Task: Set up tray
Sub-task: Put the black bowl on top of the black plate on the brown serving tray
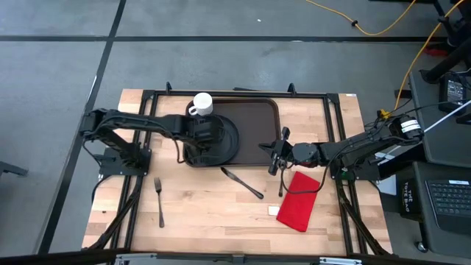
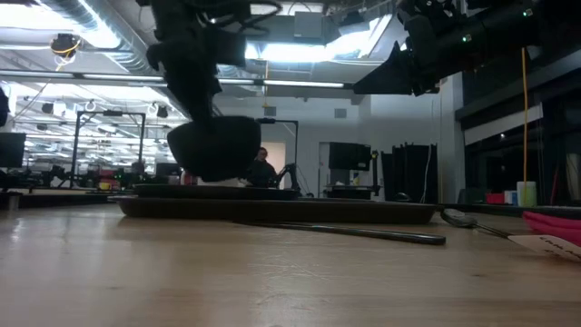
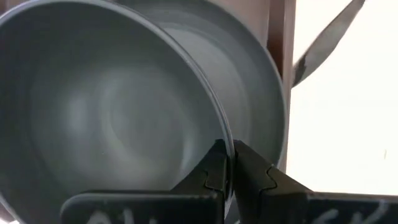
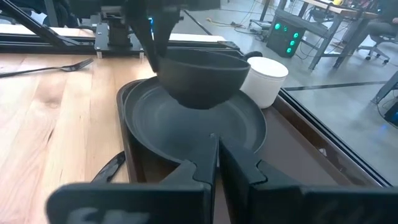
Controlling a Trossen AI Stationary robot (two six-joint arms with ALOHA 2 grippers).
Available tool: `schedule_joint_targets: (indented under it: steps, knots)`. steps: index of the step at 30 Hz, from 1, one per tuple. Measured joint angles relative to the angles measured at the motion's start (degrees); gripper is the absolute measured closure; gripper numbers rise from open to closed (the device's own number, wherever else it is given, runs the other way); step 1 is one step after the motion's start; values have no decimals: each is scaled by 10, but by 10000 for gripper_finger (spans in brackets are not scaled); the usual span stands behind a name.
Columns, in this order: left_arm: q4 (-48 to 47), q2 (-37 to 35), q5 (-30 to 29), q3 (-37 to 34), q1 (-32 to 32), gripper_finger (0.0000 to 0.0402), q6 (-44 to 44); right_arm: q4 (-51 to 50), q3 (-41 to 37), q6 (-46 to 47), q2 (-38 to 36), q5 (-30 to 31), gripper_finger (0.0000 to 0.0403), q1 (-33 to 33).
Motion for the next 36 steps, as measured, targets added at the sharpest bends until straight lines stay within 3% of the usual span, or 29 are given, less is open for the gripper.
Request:
schedule_joint_targets:
  steps: [14, 36]
  knots:
    - [5, 55, -24, 1, 11, 398, 4, 0, 0, 0, 0, 0, 379, 0]
    - [8, 54, -17, 1, 11, 375, 4, 0, 0, 1, 0, 0, 379, 0]
